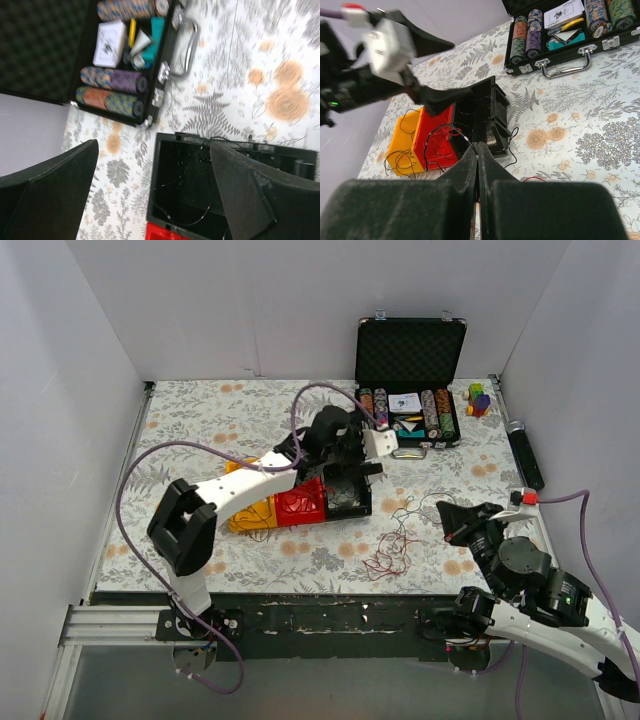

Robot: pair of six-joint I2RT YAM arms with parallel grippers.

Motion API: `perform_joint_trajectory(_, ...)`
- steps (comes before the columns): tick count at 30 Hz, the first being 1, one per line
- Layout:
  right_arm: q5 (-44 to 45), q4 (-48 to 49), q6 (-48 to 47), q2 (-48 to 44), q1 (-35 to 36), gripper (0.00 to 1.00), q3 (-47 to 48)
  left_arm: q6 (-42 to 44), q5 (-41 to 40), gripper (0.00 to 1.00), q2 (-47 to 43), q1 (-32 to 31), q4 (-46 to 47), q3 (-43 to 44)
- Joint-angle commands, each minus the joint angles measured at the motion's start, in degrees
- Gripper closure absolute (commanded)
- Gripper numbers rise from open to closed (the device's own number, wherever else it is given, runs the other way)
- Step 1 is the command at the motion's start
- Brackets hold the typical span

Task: Untangle the cables
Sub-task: Place the cable in the bin.

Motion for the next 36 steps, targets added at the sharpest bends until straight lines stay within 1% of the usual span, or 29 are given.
perform_joint_trajectory(1, -0.2, 4.0, -1.0, 1.4, -0.1, 0.99, 0.6, -1.9, 8.8, 0.02, -11.1, 1.1, -6.3, 3.7)
perform_joint_trajectory(5, -0.9, 6.1, -2.4, 2.9, 0.0, 0.99, 0.9, -1.9, 15.8, 0.02, -16.9, 2.6, -10.4, 4.7)
perform_joint_trajectory(7, -1.2, 7.6, -3.5, 4.0, 0.0, 0.99, 1.3, -4.3, 22.6, 0.02, -19.7, 4.4, -12.1, 5.9)
perform_joint_trajectory(9, -1.7, 9.1, -4.7, 5.2, -0.1, 0.99, 1.8, -5.0, 29.9, 0.02, -22.2, 4.8, -14.5, 6.7)
perform_joint_trajectory(10, -1.9, 10.1, -5.4, 5.7, -0.1, 0.99, 2.1, -6.9, 34.7, 0.02, -23.1, 4.7, -15.8, 6.4)
perform_joint_trajectory(11, -2.1, 10.9, -6.0, 6.5, -0.1, 0.99, 2.4, -8.0, 37.8, 0.02, -23.8, 4.6, -16.3, 5.9)
perform_joint_trajectory(14, -3.0, 13.1, -8.2, 8.0, -0.1, 0.99, 3.8, -10.1, 42.6, 0.02, -25.2, 3.4, -17.2, 2.9)
perform_joint_trajectory(21, -5.1, 17.0, -11.2, 12.4, -0.1, 0.99, 7.3, -13.9, 45.3, 0.02, -23.8, -1.2, -16.7, -2.2)
perform_joint_trajectory(24, -6.5, 19.5, -12.4, 14.2, -0.1, 0.99, 7.7, -18.0, 44.7, 0.02, -23.2, -2.9, -12.5, -3.6)
perform_joint_trajectory(30, -9.2, 23.9, -14.5, 18.8, -0.1, 0.99, 9.6, -22.5, 44.1, 0.02, -19.6, -4.8, -8.0, -1.9)
perform_joint_trajectory(36, -10.5, 25.9, -15.8, 21.0, 0.0, 0.99, 11.4, -25.4, 44.2, 0.02, -18.4, -6.8, -7.0, -1.9)
